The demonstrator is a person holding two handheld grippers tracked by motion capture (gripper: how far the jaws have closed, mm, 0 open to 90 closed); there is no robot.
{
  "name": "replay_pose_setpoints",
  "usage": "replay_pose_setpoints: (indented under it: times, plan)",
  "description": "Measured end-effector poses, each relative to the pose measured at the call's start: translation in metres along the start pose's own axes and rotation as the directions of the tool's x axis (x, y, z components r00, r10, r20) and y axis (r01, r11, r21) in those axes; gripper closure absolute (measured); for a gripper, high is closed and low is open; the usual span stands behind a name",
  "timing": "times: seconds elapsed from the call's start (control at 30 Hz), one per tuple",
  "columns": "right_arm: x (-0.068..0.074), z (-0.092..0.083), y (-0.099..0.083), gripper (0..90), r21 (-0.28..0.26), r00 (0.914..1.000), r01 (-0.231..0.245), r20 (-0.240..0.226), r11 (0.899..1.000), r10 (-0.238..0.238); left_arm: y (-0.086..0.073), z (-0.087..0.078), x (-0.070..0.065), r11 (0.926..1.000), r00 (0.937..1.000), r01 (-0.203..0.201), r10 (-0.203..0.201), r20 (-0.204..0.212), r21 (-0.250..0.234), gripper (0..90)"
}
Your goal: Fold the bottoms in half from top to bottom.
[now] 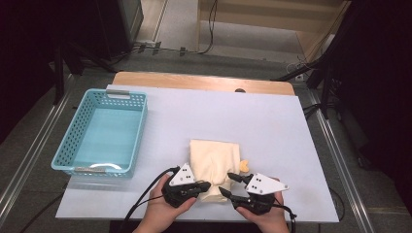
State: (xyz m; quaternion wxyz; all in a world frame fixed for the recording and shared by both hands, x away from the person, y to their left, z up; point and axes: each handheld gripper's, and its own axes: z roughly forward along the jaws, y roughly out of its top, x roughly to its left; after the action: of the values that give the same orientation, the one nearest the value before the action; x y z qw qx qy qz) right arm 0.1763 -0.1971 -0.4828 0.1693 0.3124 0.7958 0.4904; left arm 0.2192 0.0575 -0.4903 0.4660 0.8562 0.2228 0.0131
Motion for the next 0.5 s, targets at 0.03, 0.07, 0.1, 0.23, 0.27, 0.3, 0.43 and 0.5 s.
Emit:
replay_pose_setpoints:
  times: [0.03, 0.07, 0.1, 0.23, 0.27, 0.3, 0.43, 0.5]
  plan:
    - [-0.003, -0.001, 0.002, 35.0, -0.003, 0.9999, -0.003, 0.011, 1.0, 0.003, 0.0, 0.0, 0.0, 1.0, 1.0, -0.001, 0.001, 0.0, 0.0, 89.6]
    - [-0.006, -0.003, 0.003, 32.3, -0.007, 0.9997, -0.012, 0.023, 1.0, 0.012, 0.0, 0.0, 0.0, 1.0, 1.0, -0.001, 0.001, 0.0, 0.001, 89.7]
    - [-0.009, -0.004, 0.005, 29.4, -0.012, 0.9993, -0.02, 0.03, 1.0, 0.021, 0.0, 0.0, 0.0, 1.0, 1.0, 0.002, -0.002, 0.002, -0.001, 89.8]
    - [-0.021, -0.008, 0.01, 16.4, -0.011, 0.9974, -0.061, 0.038, 0.998, 0.061, 0.0, 0.0, 0.001, 1.0, 1.0, 0.002, -0.002, 0.003, -0.001, 89.9]
    - [-0.024, -0.01, 0.011, 13.5, -0.011, 0.9962, -0.071, 0.05, 0.997, 0.072, 0.0, 0.0, 0.001, 1.0, 1.0, 0.003, -0.003, 0.003, -0.002, 89.9]
    - [-0.026, -0.01, 0.013, 11.1, -0.016, 0.9955, -0.075, 0.057, 0.997, 0.076, 0.0, 0.0, 0.001, 1.0, 1.0, 0.003, -0.003, 0.003, -0.001, 89.9]
    - [-0.038, -0.012, 0.017, 0.4, -0.02, 0.9937, -0.098, 0.053, 0.995, 0.099, -0.001, 0.001, 0.001, 1.0, 1.0, 0.002, -0.002, 0.005, -0.002, 89.9]
    - [-0.043, -0.013, 0.02, 0.0, -0.016, 0.9934, -0.103, 0.05, 0.995, 0.103, -0.001, 0.0, 0.001, 1.0, 1.0, 0.003, -0.003, 0.005, 0.0, 89.9]
